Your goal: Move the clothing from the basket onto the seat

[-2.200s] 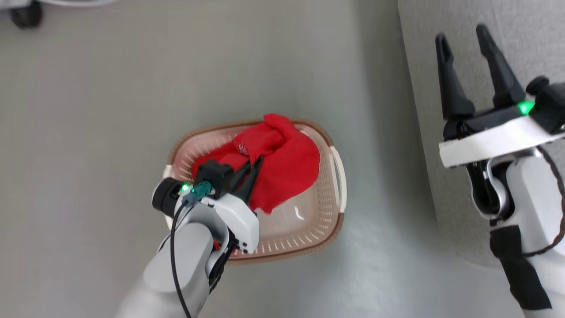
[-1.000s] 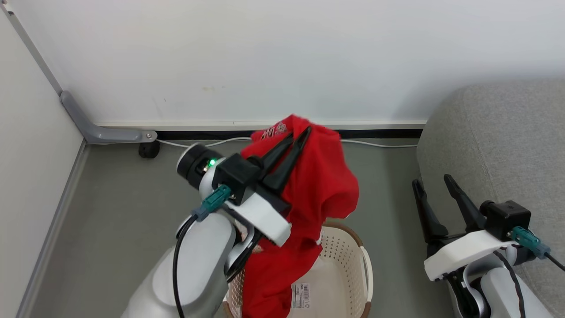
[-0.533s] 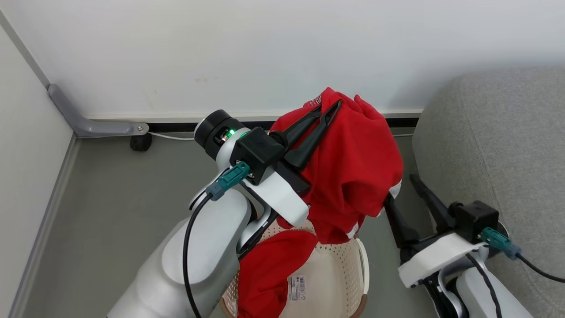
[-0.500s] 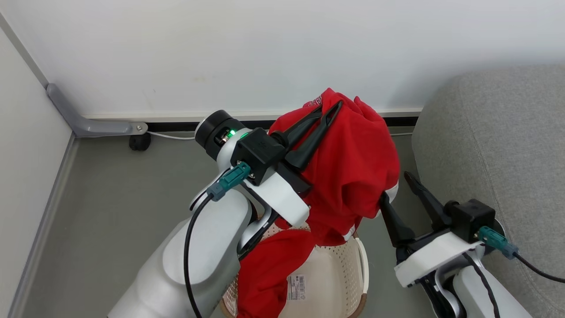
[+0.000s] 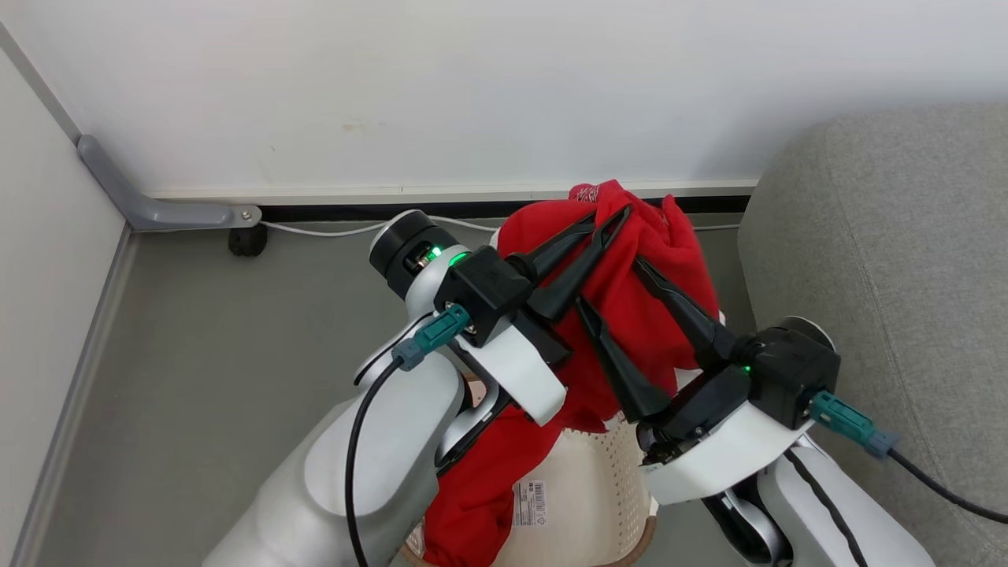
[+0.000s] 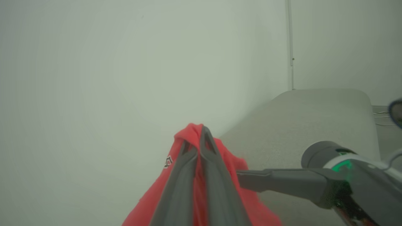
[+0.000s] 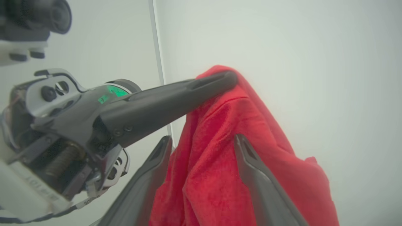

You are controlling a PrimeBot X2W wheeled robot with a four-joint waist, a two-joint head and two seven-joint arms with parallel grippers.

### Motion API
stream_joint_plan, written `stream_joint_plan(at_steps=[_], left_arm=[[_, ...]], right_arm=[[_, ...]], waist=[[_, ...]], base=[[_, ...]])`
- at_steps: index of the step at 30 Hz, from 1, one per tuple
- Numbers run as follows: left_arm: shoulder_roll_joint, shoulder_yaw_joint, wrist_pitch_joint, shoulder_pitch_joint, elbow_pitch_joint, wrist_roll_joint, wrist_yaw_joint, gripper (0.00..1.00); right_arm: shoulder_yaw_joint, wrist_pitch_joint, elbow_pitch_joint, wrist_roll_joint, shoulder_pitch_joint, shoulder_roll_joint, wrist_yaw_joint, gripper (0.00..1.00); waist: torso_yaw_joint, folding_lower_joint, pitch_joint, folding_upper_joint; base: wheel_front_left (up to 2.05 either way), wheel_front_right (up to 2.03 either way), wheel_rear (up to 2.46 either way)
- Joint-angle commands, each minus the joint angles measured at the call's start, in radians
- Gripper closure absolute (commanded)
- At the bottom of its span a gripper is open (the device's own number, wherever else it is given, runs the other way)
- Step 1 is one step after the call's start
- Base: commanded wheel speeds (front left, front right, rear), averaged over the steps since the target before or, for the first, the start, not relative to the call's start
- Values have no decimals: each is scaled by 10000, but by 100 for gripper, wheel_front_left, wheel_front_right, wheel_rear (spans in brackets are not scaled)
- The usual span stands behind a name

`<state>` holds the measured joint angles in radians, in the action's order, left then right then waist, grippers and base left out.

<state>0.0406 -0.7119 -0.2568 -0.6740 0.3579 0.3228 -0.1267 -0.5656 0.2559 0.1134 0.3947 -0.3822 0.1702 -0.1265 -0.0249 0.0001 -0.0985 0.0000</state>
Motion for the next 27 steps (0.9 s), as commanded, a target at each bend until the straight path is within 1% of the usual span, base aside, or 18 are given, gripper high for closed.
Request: stream_joint_plan(at_steps=[1, 4, 7, 8, 10, 14, 19, 20, 21, 22, 27], left_arm=[[97, 292, -49, -457, -224, 181, -39, 100], [97, 236, -49, -447, -216, 245, -36, 100], [97, 165, -49, -436, -256, 322, -18, 100], [97, 117, -49, -426, -294, 378, -2, 100], [97, 55, -49, -410, -347, 430, 11, 100], [97, -70, -49, -395, -434, 516, 32, 100], [97, -147, -49, -346, -447, 549, 51, 100], [97, -150, -49, -321, -433, 572, 53, 100], [97, -155, -49, -293, -408, 595, 53, 100], [97, -159, -49, -265, -385, 608, 54, 100], [97, -124, -49, -105, -228, 633, 59, 100]], right_arm=[[-164, 59, -277, -62, -202, -33, -42, 0], [-227, 59, -25, -281, -243, -62, -42, 0], [-81, 59, 587, -598, -243, -202, -42, 0], [-35, 59, 1217, -751, -238, -320, -42, 0], [-76, 59, 1996, -814, -250, -408, -42, 0], [-284, 59, 3033, -688, -510, -584, -42, 0], [-476, 59, 3714, -423, -855, -736, -42, 0], [-512, 59, 3771, -346, -911, -756, -42, 10], [-530, 59, 3793, -283, -960, -770, -42, 73], [-549, 59, 3786, -242, -997, -775, -42, 100], [-568, 59, 3609, 23, -960, -687, -42, 100]], waist=[[-9, -1, -2, 0], [-25, -1, 7, 0], [-47, -1, 38, 0], [-62, -1, 69, 0], [-87, -1, 98, 0], [-157, -1, 120, 0], [-230, -1, 85, 0], [-243, -1, 80, 0], [-254, -1, 76, 0], [-262, -1, 71, 0], [-271, -1, 74, 0]], base=[[0, 0, 0], [0, 0, 0], [0, 0, 0], [0, 0, 0], [0, 0, 0], [0, 0, 0], [0, 0, 0], [0, 0, 0], [0, 0, 0], [0, 0, 0], [0, 0, 0]])
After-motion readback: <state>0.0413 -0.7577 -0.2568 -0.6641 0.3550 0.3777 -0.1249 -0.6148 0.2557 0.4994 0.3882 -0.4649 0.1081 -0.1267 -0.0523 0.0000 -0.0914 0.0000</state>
